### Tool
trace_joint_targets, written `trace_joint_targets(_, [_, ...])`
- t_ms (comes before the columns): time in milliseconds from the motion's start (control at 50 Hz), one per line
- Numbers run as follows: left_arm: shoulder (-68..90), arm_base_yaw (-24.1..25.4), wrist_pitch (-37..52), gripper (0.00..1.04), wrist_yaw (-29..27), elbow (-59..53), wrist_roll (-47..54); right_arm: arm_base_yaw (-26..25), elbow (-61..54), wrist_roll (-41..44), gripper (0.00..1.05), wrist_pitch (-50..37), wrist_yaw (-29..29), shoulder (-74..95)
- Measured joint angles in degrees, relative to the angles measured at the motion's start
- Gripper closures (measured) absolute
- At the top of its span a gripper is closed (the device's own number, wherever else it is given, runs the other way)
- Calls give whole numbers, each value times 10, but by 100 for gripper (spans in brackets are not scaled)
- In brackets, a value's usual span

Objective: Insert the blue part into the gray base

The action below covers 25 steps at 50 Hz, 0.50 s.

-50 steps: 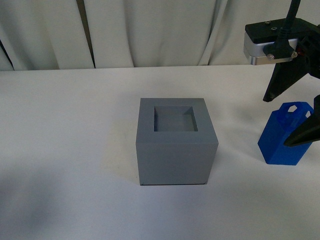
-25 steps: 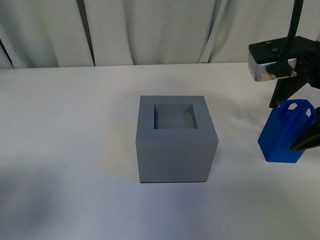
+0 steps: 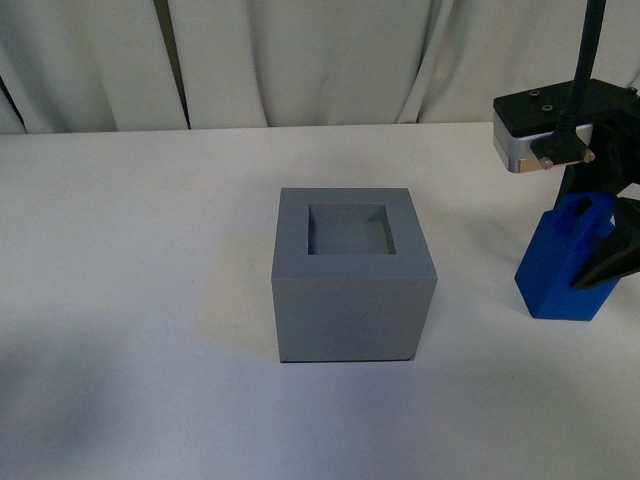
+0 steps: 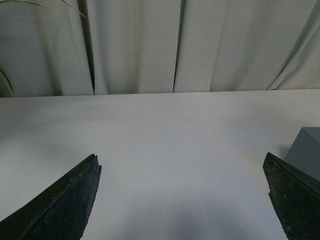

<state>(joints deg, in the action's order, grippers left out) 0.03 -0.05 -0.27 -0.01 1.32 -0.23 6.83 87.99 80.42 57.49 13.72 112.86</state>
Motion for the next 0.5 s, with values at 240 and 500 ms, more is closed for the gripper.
trace_joint_targets(240, [0,0,0,6,0,0,0,22,84,-9,57,54,25,0])
trace_joint_targets(500, [0,0,0,6,0,0,0,76,176,-39,57,115,59,-8])
